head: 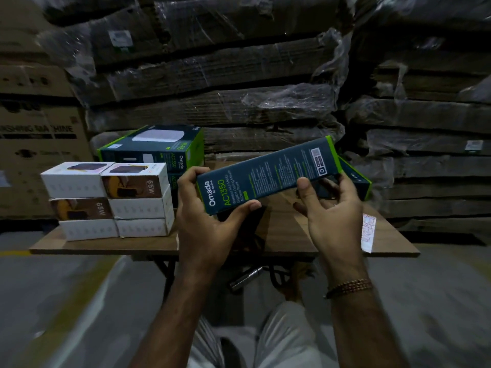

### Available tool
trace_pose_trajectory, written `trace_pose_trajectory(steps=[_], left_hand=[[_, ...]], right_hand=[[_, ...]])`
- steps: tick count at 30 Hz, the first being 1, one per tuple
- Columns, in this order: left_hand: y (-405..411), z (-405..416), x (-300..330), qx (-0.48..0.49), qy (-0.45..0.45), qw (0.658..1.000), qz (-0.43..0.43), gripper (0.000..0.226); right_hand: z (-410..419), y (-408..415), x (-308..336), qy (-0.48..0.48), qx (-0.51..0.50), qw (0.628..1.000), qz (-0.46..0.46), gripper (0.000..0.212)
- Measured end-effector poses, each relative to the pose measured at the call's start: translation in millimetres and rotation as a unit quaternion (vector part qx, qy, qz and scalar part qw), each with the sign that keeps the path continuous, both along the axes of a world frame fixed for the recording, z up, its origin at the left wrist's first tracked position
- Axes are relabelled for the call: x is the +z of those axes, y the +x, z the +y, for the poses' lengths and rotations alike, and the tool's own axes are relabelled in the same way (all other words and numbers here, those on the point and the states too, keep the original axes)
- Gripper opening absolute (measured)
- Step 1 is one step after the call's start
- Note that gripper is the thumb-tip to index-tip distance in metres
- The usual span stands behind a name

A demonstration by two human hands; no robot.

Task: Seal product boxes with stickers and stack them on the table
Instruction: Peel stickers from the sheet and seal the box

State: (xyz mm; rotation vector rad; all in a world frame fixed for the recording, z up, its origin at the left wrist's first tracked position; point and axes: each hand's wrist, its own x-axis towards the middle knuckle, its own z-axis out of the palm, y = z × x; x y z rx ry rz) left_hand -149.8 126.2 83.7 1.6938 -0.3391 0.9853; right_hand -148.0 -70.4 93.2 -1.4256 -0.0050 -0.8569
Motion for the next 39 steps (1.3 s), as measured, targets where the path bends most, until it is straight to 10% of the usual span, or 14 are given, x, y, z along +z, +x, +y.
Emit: trace_pose_trajectory(steps=[9,18,24,39], left_hand=[[16,11,32,-0.005,0.128,0.992,0.007,0.091],[37,5,37,0.039,0.219,0.974,-0.048,0.081],[51,0,26,0.034,0.218,0.975,-0.032,0.079],[84,-10,1,0.012,0.207,0.978,-0.036,0.079]], right_hand=[[-12,10,-18,-0.004,-0.044,0.998,0.053,0.094],[-79,18,-66,-0.071,0.002,0.992,0.106,0.053],[-155,13,-105,-0.180,-0.197,0.931,0.250,0.035],[-163,63,-117,-0.499,-0.142,0.813,0.264,0.031]])
